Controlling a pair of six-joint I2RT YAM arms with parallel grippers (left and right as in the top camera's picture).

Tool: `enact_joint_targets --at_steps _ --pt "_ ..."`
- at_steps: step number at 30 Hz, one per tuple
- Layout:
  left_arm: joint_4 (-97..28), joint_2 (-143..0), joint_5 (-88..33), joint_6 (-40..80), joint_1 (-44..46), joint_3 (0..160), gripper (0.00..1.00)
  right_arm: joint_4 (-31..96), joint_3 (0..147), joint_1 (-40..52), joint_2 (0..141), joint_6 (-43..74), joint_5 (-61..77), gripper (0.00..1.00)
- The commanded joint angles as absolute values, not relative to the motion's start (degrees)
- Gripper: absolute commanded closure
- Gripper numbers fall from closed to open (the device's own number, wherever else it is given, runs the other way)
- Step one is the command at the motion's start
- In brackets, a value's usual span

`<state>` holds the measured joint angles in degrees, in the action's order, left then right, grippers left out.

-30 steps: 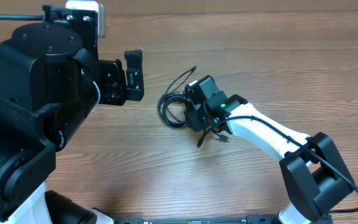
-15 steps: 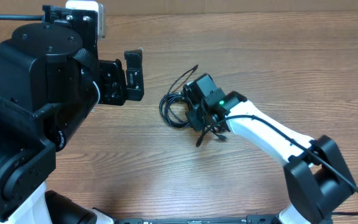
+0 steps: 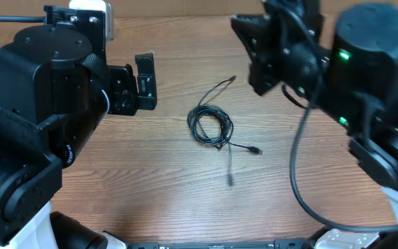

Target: Untangle cables

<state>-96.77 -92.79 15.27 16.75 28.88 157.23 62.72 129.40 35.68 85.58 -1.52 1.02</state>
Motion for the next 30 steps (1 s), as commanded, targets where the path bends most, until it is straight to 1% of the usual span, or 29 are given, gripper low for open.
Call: enact_joint_targets --at_steps 1,2,3,5,7,8,10,11,15,20,26,30 --pt "-96.79 -92.88 16.08 14.55 29.23 157.23 0.0 68.99 125.08 35.83 91.2 0.25 0.05 0.87" --pt "-96.79 -92.88 16.08 14.09 29.23 157.23 0.0 70.13 123.61 35.83 91.79 0.75 0.05 0.76" --pt "-96.79 -92.88 16.14 13.87 29.23 157.23 0.0 70.94 121.82 35.83 92.55 1.21 0.05 0.68" --pt "-96.77 -92.88 16.4 13.76 29.23 157.25 0.0 71.09 116.84 35.83 94.26 2.24 0.05 0.58" --pt "-96.79 -92.88 17.5 14.02 29.23 157.25 0.0 69.04 111.18 35.94 95.48 3.29 0.05 0.56" --pt "-96.77 -92.88 18.48 14.57 29.23 157.25 0.0 66.98 107.59 35.94 96.03 4.05 0.05 0.5" --pt "-96.77 -92.88 20.62 15.92 29.23 157.25 0.0 63.0 102.02 35.94 96.73 5.58 0.12 0.31" --pt "-96.77 -92.86 21.91 16.43 29.23 157.25 0.0 60.03 98.37 35.94 97.21 6.39 0.43 0.29" --pt "-96.79 -92.88 24.58 16.95 29.23 157.25 0.0 51.55 88.25 36.01 98.91 6.42 4.05 0.29" --pt "-96.79 -92.88 25.12 16.91 29.23 157.25 0.0 42.04 76.07 35.99 100.77 4.78 4.14 0.3" --pt "-96.77 -92.88 25.06 16.91 29.23 157.25 0.0 38.63 70.48 36.01 103.46 3.51 4.12 0.31" --pt "-96.79 -92.88 25.02 16.91 29.23 157.25 0.0 40.12 69.06 36.01 103.9 3.09 4.14 0.32"
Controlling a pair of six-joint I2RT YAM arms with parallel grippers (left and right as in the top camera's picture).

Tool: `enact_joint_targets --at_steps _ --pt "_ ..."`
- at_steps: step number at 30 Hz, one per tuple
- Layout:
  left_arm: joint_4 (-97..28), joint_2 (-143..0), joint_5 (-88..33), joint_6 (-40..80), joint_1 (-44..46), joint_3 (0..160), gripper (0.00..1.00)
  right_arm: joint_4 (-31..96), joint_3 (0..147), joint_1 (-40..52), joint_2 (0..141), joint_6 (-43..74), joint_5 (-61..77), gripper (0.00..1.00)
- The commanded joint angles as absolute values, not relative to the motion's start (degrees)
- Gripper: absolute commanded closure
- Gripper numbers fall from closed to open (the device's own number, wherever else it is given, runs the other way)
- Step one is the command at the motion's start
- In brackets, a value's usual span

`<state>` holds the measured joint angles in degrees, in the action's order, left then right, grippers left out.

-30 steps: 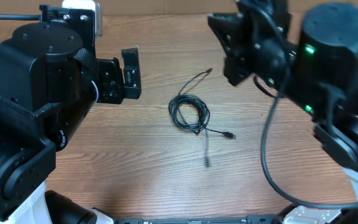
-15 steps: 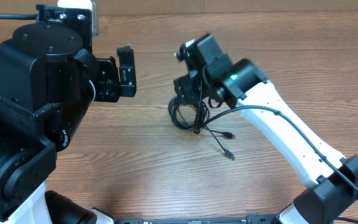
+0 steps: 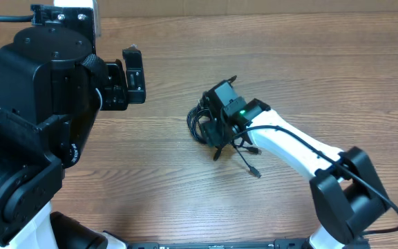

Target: Untangle cables

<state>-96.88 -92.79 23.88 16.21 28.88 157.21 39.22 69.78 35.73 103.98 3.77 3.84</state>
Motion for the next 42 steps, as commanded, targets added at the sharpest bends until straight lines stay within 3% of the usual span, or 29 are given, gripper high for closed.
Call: enact_joint_targets --at_steps 1,2,3,4,9,16,19,29,42 --pt "-96.77 -92.88 25.04 16.91 29.23 157.25 0.0 40.93 69.08 36.01 103.9 3.46 4.14 0.34" --pt "-96.77 -92.88 25.02 16.93 29.23 157.25 0.0 42.41 69.12 36.01 103.83 5.06 3.9 0.37" --pt "-96.77 -92.88 25.04 16.91 29.23 157.23 0.0 45.41 69.47 36.01 103.83 9.06 2.79 0.49" --pt "-96.79 -92.88 25.04 16.91 29.23 157.25 0.0 47.07 69.91 35.99 103.83 12.21 1.26 0.51" --pt "-96.79 -92.9 24.99 16.93 29.23 157.23 0.0 55.44 74.83 36.01 103.83 24.67 -1.08 0.45" --pt "-96.79 -93.73 24.03 16.73 29.23 157.21 0.0 62.72 87.81 36.05 103.83 26.17 6.24 0.39" --pt "-96.79 -94.13 23.88 16.75 29.23 156.14 0.0 65.28 90.32 36.05 103.83 31.99 6.24 0.37" --pt "-96.79 -94.06 23.94 16.73 29.23 154.39 0.0 55.86 75.61 37.06 103.96 48.21 6.31 0.38" --pt "-96.79 -94.04 23.92 16.27 29.23 154.39 0.0 44.86 66.87 37.28 103.96 47.99 3.86 0.43"
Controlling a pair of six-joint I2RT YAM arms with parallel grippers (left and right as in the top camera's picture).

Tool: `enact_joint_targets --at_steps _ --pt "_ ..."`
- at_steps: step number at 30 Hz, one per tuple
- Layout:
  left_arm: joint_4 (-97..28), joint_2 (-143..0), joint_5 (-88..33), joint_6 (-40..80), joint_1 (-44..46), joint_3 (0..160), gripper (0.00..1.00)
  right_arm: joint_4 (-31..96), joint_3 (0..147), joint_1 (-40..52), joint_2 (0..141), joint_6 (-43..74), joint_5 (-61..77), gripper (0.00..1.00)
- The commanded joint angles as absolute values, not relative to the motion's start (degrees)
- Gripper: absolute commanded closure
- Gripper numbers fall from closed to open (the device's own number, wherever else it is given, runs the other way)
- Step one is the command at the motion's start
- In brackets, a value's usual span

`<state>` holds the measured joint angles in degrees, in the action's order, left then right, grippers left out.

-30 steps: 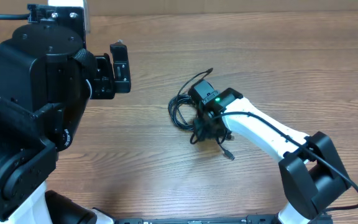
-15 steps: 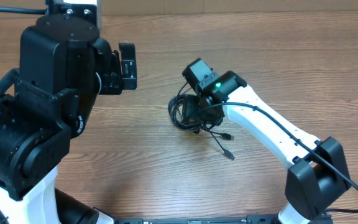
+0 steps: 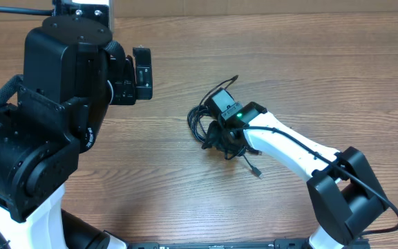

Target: Untangle cables

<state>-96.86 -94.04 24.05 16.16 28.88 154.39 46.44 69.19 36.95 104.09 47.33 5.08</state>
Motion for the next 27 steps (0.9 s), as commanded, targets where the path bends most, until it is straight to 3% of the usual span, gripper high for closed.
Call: enact_joint_targets --at_steps 1,11,18,27 --pt "-96.79 -94.0 23.92 16.27 29.23 154.39 0.0 44.1 66.32 37.28 103.96 47.99 3.68 0.42" --pt "-96.79 -93.95 23.92 15.18 29.23 154.39 0.0 40.05 65.6 37.21 103.96 44.82 -0.3 0.43" --pt "-96.79 -93.93 23.92 15.16 29.23 154.39 0.0 39.09 65.56 37.21 104.07 43.2 -5.63 0.51" --pt "-96.79 -93.43 23.9 14.92 29.23 154.39 0.0 37.52 64.9 35.79 105.84 43.2 -6.59 0.51"
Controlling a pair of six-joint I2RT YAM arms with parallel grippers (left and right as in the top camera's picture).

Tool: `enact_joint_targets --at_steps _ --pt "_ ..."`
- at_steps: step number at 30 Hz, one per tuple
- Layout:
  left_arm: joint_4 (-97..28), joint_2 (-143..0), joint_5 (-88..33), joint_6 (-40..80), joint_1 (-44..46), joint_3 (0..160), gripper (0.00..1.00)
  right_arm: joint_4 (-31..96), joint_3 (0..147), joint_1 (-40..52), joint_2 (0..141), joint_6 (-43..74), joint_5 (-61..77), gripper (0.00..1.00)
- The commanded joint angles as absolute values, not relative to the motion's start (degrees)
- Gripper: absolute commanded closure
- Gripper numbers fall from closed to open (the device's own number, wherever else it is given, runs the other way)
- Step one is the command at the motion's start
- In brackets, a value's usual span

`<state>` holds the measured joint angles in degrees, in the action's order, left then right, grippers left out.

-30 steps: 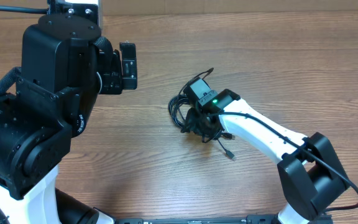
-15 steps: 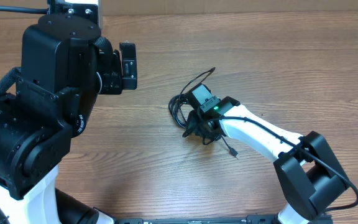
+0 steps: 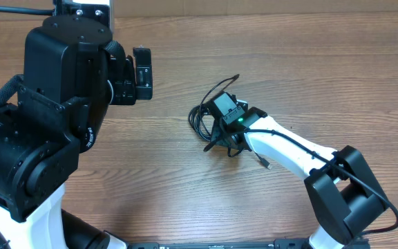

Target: Untangle cables

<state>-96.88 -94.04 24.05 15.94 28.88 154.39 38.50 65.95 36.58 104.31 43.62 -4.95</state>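
Observation:
A thin black cable (image 3: 200, 119) lies in a loose coil at the middle of the wooden table (image 3: 337, 76). One end runs up to the far side (image 3: 234, 78); the other end, with a small plug (image 3: 264, 163), trails to the right. My right gripper (image 3: 223, 143) is down on the coil's right side, shut on the cable, its fingers mostly hidden under the wrist. My left gripper (image 3: 142, 72) hangs high at the left, away from the cable; its jaws cannot be made out.
The bulky black left arm (image 3: 54, 111) fills the left of the overhead view. The white right arm (image 3: 289, 149) stretches from its base (image 3: 344, 200) at the near right across to the coil.
The right gripper has shifted slightly right on the coil, and the plug end of the cable has moved up and right with it. The left arm has not moved.
The cable first lay alone in a coil with both arms raised. The right gripper was then down at the coil's right side, later pressed into it with the loops pulled askew. Now the plug tail sits further right. The left arm shifted a little early on.

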Motion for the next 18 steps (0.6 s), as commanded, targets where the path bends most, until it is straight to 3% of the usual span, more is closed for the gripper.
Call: enact_joint_targets --at_steps 1,6,7,8,12,18 --pt "-96.79 -93.25 23.9 14.74 29.23 154.39 0.0 36.73 64.42 35.59 106.28 43.2 -6.59 0.52" --pt "-96.79 -92.49 23.9 14.46 29.23 154.39 0.0 35.62 63.79 34.81 106.87 42.94 -6.92 0.57" --pt "-96.79 -92.4 23.88 14.31 29.23 154.39 0.0 35.31 63.79 34.65 106.87 42.54 -6.9 0.67" --pt "-96.79 -92.16 23.88 14.31 29.23 154.39 0.0 34.72 63.79 34.41 106.87 41.43 -6.87 0.96" --pt "-96.79 -91.48 23.88 14.22 29.23 154.39 0.0 34.11 64.01 34.33 106.83 38.46 -7.03 0.96" --pt "-96.79 -90.61 23.94 14.09 29.23 154.39 0.0 49.45 76.77 34.54 105.23 34.37 -6.39 0.96"
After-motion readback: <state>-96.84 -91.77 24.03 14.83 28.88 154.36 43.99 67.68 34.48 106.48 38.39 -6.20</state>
